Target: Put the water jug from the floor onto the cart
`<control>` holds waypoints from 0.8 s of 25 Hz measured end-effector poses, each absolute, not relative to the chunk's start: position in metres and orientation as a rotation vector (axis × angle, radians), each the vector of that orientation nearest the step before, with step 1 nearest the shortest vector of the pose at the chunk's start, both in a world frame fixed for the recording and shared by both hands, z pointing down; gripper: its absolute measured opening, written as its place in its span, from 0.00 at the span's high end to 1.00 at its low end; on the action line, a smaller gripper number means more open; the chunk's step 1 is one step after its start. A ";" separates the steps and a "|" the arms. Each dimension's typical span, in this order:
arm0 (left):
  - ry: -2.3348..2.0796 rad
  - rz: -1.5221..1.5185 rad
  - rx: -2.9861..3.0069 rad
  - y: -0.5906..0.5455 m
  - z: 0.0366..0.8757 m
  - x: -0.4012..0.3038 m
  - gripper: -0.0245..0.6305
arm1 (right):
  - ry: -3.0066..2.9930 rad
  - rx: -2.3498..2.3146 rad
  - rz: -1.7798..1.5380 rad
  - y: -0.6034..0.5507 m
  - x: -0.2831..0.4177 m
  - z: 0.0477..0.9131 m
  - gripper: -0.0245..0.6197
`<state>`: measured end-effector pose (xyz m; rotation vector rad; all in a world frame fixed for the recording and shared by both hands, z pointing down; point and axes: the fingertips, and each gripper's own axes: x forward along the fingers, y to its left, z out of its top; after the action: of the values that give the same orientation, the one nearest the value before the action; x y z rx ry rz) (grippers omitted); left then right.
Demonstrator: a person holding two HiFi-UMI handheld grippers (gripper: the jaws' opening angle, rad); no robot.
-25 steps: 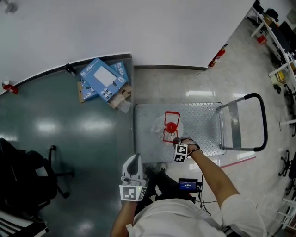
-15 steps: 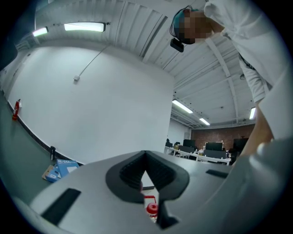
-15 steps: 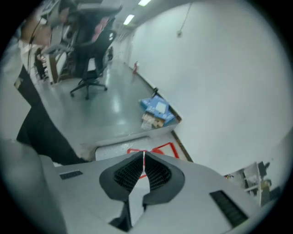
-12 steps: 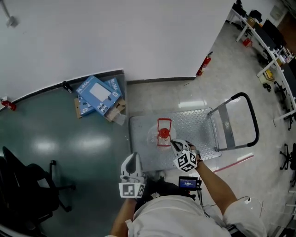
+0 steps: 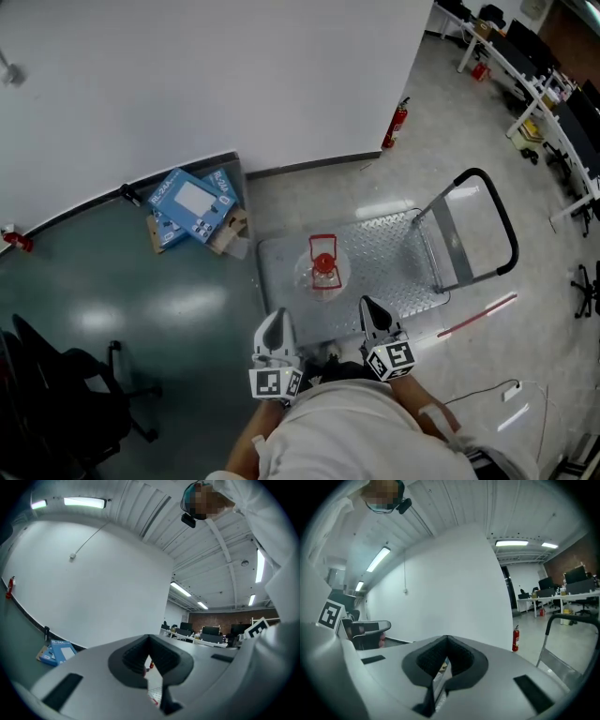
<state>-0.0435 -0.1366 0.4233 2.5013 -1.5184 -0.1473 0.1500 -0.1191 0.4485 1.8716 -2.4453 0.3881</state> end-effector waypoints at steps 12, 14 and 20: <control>-1.528 -0.122 2.546 -0.135 0.417 -0.041 0.96 | -2.513 1.814 0.340 -0.119 0.139 0.433 0.94; -1.530 -0.126 2.543 -0.135 0.417 -0.042 0.96 | -2.505 1.823 0.349 -0.120 0.139 0.434 0.94; -1.526 -0.140 2.547 -0.134 0.415 -0.043 0.96 | -2.507 1.813 0.354 -0.119 0.139 0.435 0.94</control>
<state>-0.0426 -0.1341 0.4153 2.5466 -1.5264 -0.1403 0.1385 -0.1192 0.4348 1.8126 -2.5066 0.3541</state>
